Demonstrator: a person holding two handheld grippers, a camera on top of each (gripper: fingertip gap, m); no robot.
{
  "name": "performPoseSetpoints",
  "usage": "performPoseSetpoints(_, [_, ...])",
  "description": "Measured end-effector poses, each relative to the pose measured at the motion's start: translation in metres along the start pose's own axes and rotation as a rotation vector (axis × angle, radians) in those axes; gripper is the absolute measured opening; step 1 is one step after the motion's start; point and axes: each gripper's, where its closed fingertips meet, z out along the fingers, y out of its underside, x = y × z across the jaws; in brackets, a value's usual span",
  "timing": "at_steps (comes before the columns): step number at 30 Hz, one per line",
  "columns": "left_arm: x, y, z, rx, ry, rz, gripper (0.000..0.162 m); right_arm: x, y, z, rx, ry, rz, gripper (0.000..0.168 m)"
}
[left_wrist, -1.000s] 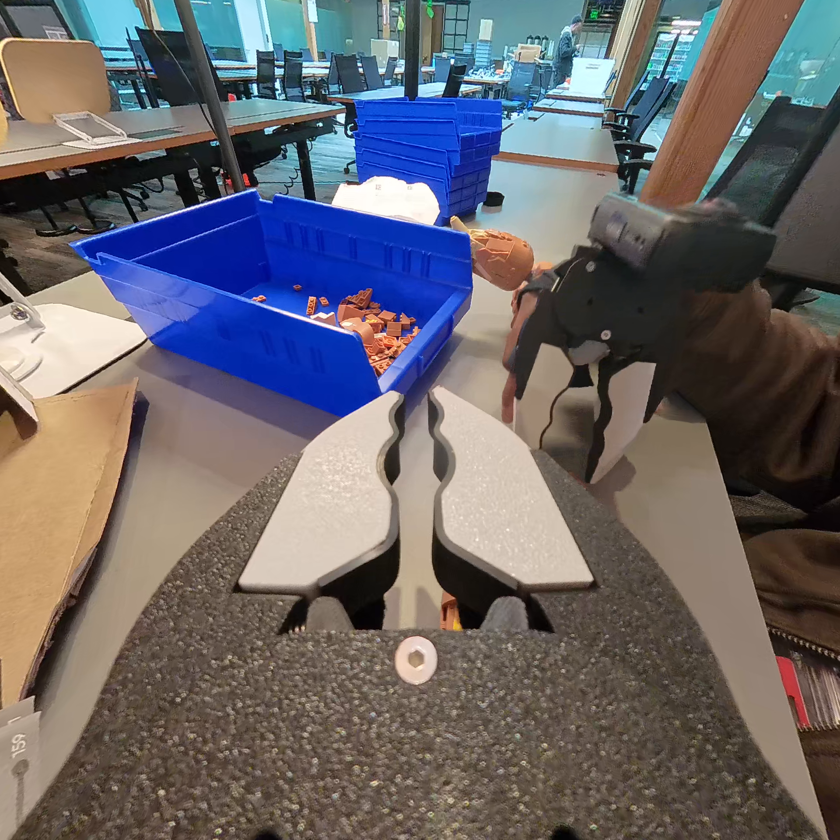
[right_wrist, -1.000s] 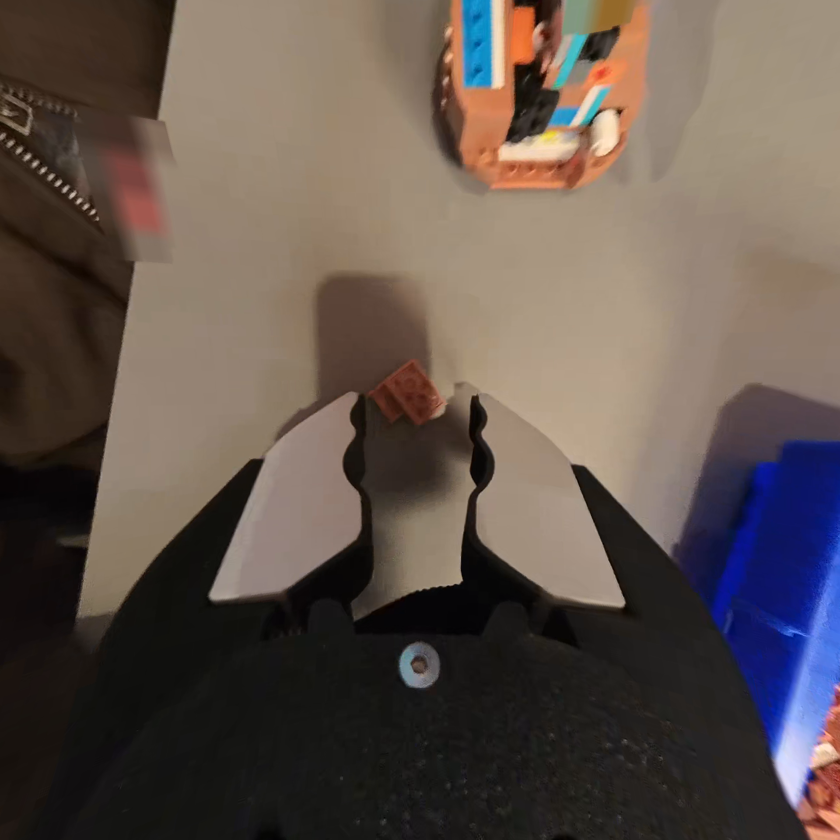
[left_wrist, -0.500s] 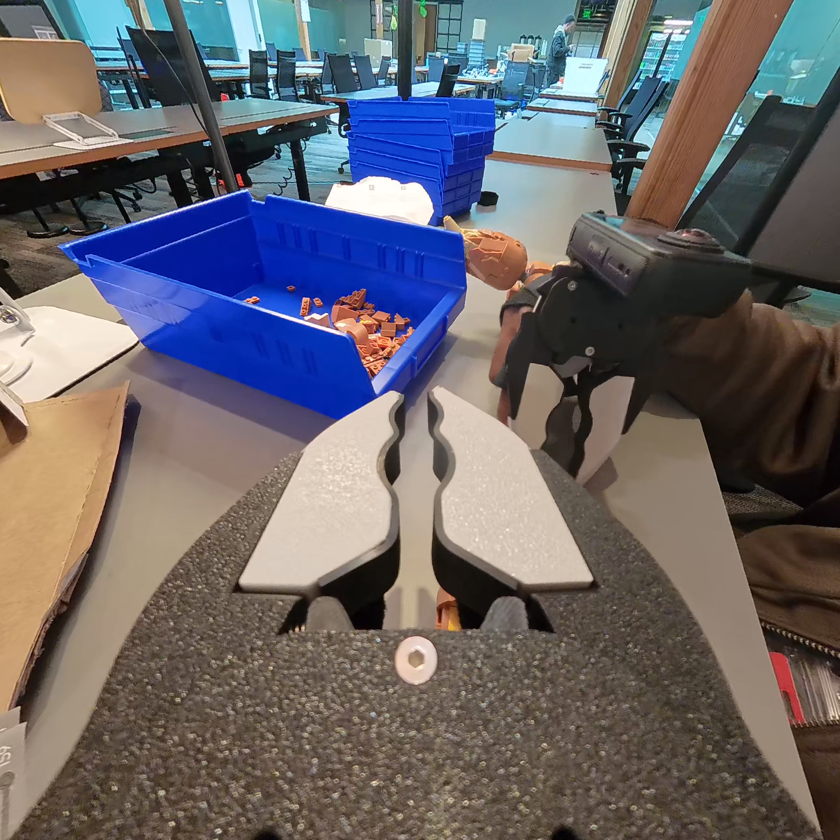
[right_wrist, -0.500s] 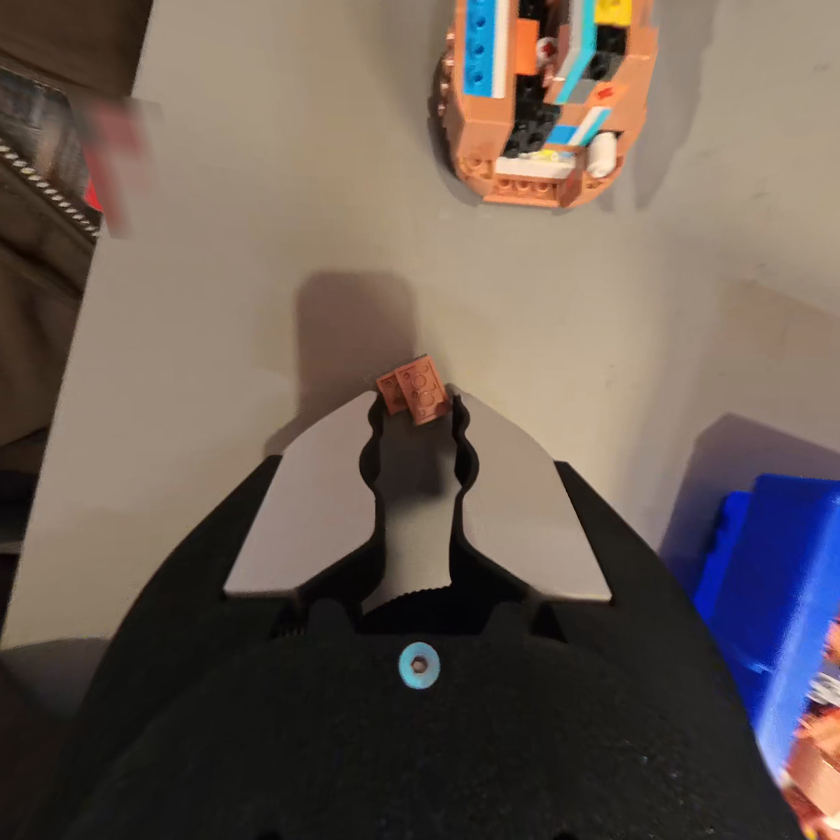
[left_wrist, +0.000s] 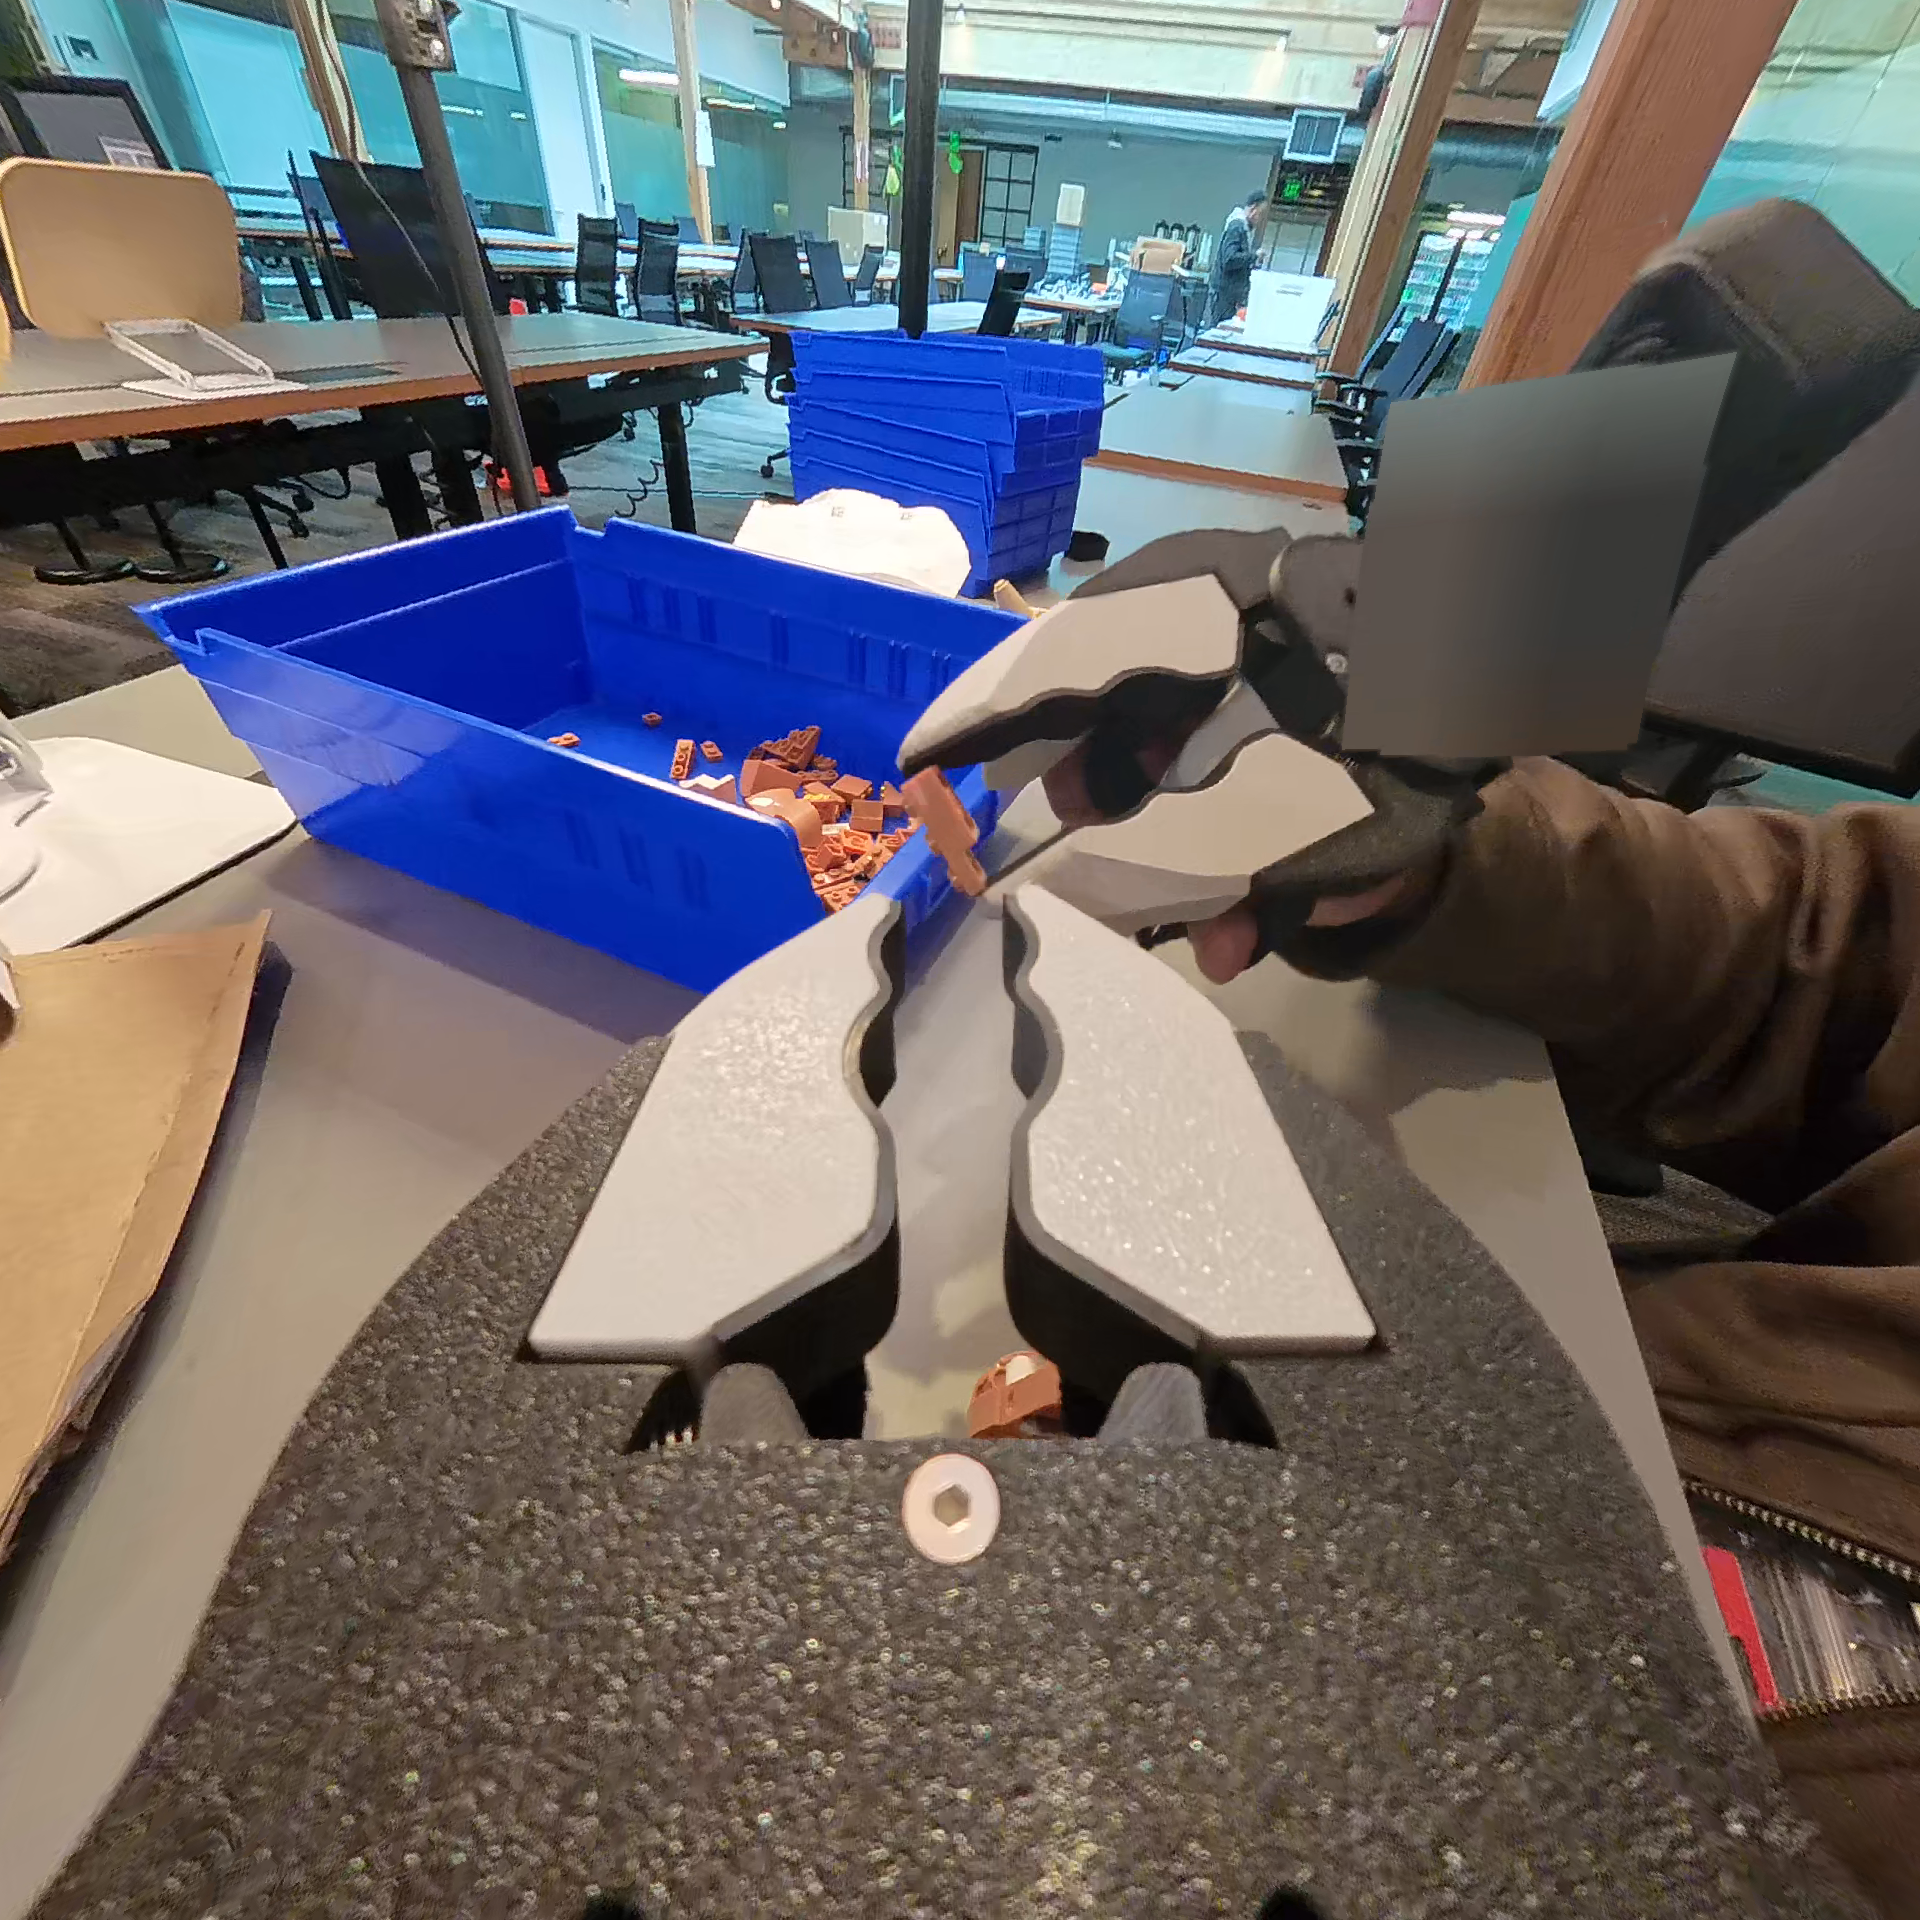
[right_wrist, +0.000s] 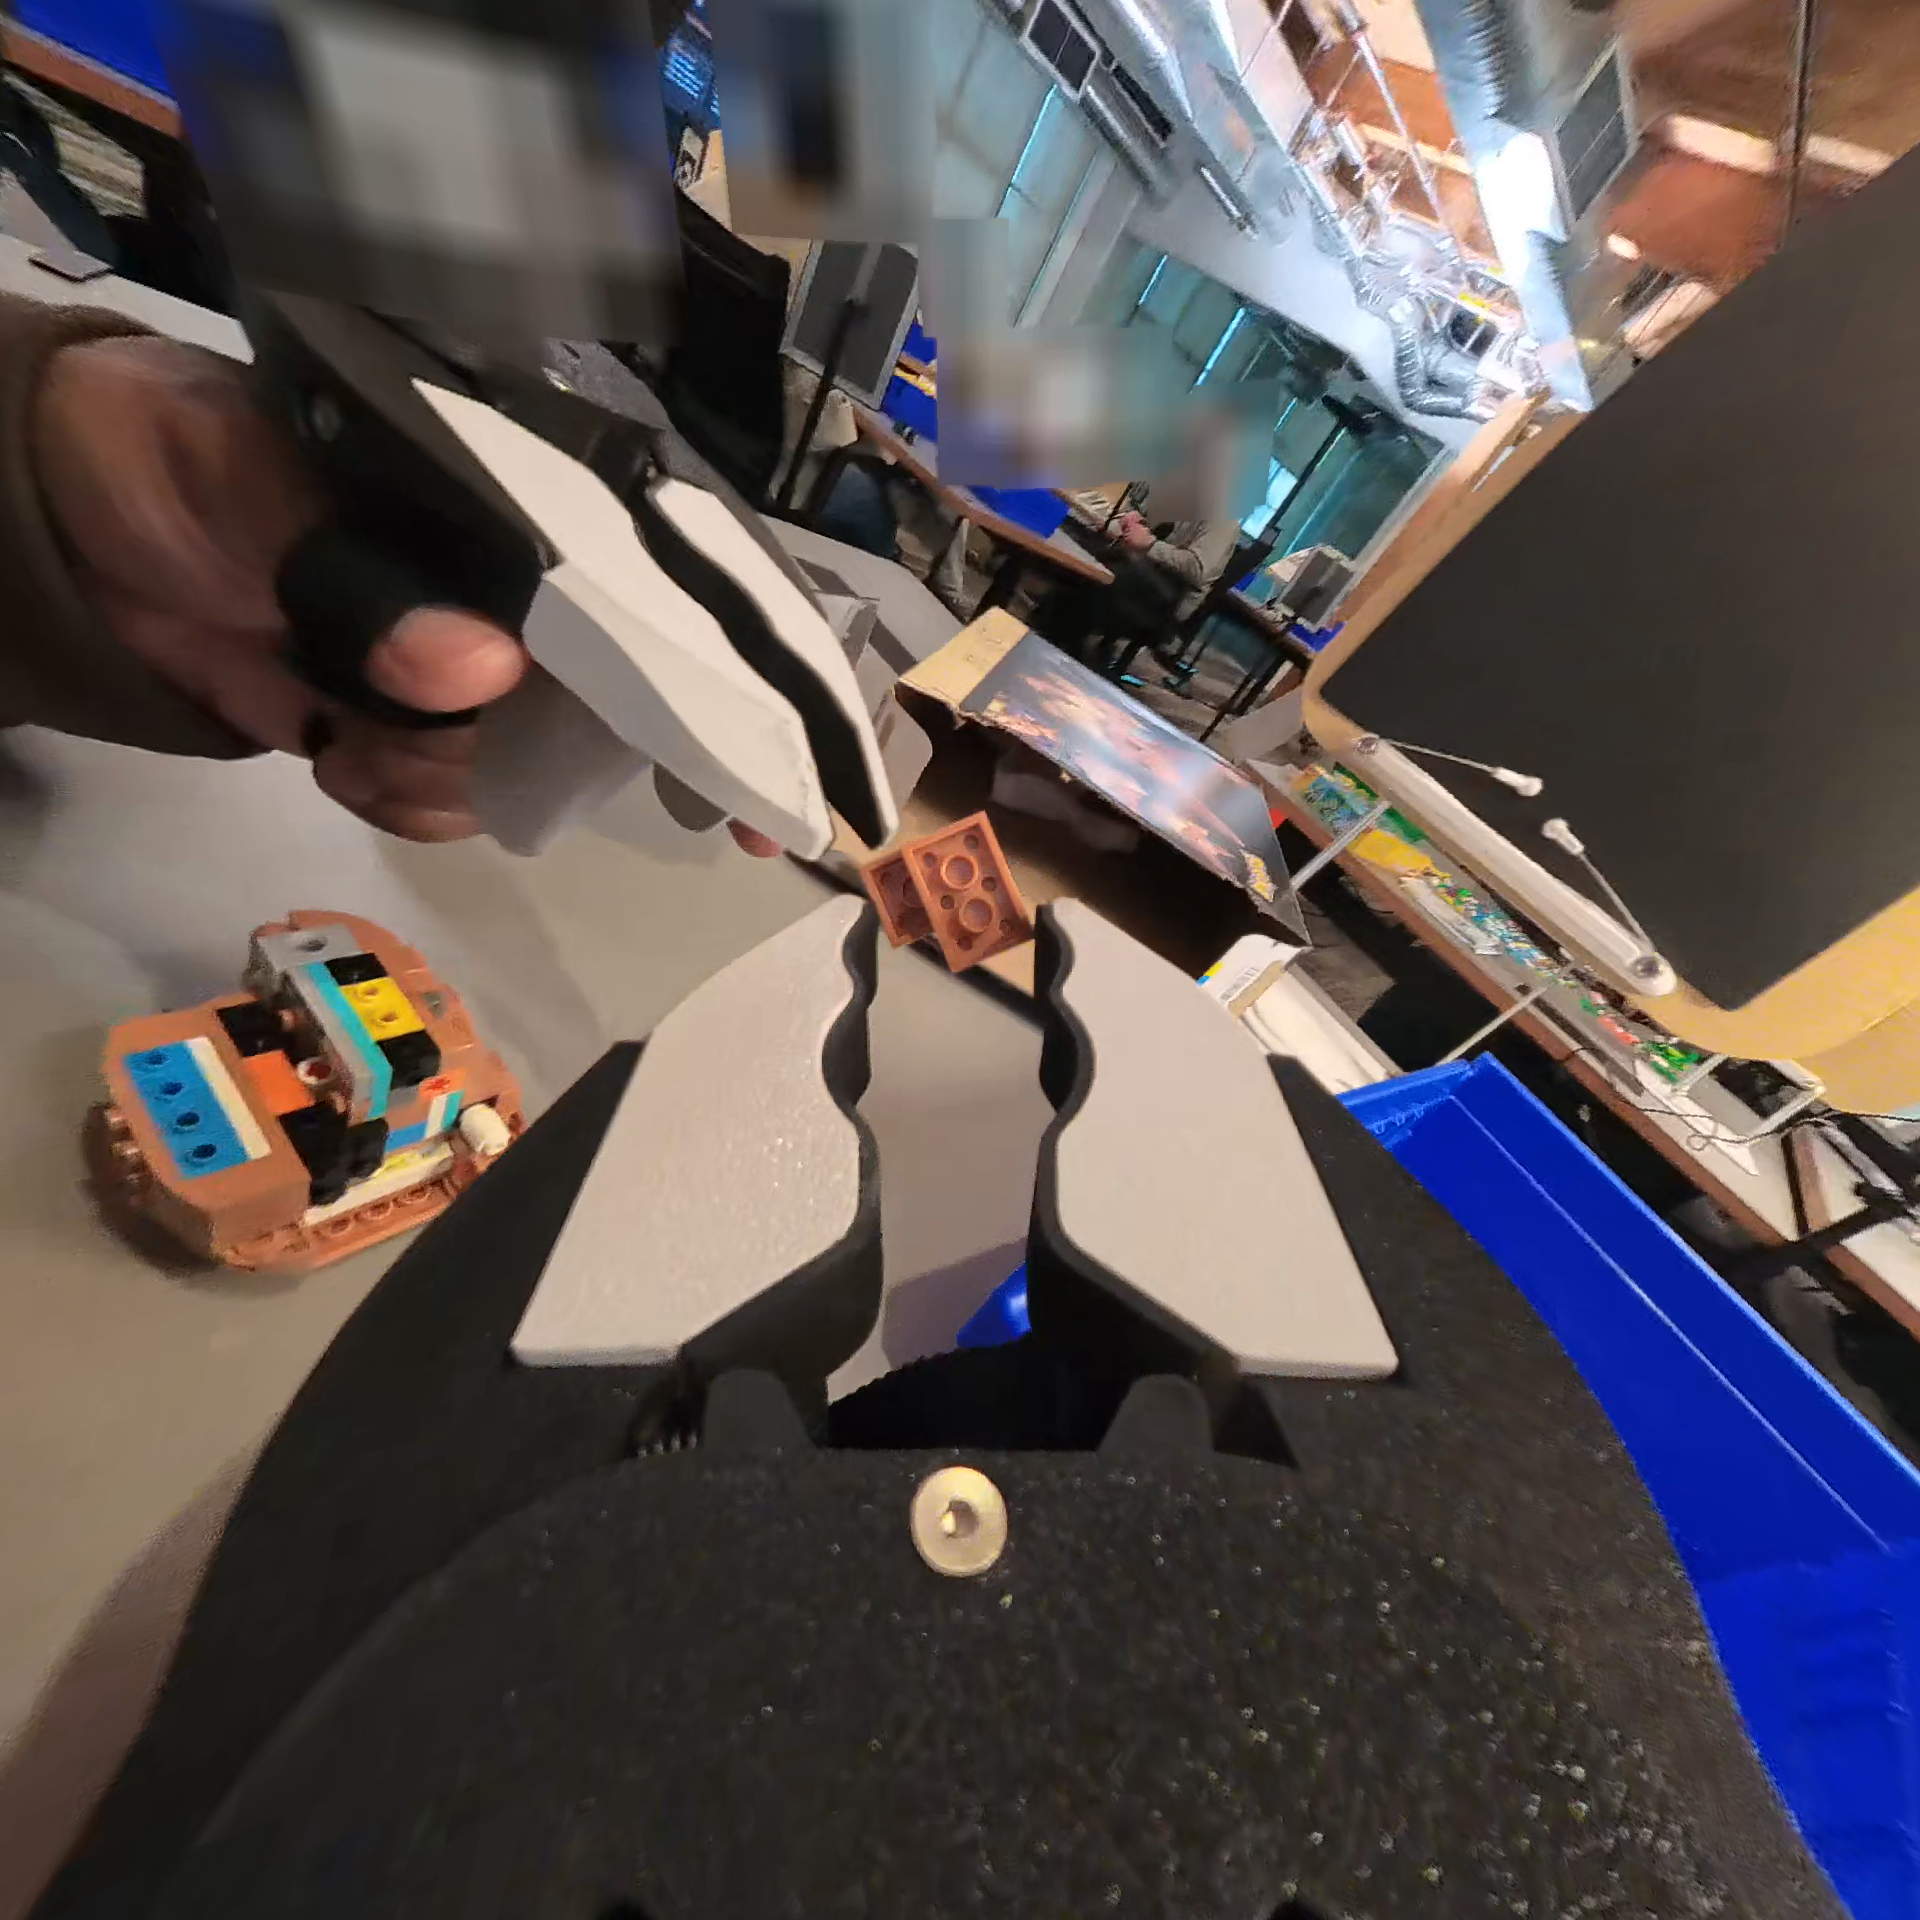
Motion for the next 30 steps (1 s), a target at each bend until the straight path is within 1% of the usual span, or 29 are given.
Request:
performPoseSetpoints(6, [0.003, -0.004, 0.0, 0.04, 0.034, -0.036, 0.017, 0.0, -0.008, 0.002, 0.018, 0.094, -0.082, 0.027])
performPoseSetpoints(14, [0.006, -0.007, 0.0, 0.078, 0.069, -0.078, 0.015, -0.005, -0.017, 0.001, 0.05, 0.145, -0.182, 0.027])
performPoseSetpoints(20, [0.012, -0.012, -0.001, 0.123, 0.124, -0.109, 0.006, -0.006, -0.023, -0.002, 0.084, 0.173, -0.231, 0.028])
performPoseSetpoints(24, [0.013, -0.013, -0.003, 0.14, 0.145, -0.126, 0.006, -0.007, -0.026, -0.004, 0.103, 0.179, -0.258, 0.027])
performPoseSetpoints(27, [0.012, -0.014, -0.004, 0.146, 0.123, -0.071, 0.005, -0.008, -0.028, -0.005, 0.122, 0.166, -0.255, 0.027])
performPoseSetpoints(30, [0.009, -0.015, -0.006, 0.122, 0.047, 0.053, 0.005, -0.01, -0.034, -0.01, 0.171, 0.105, -0.186, 0.028])
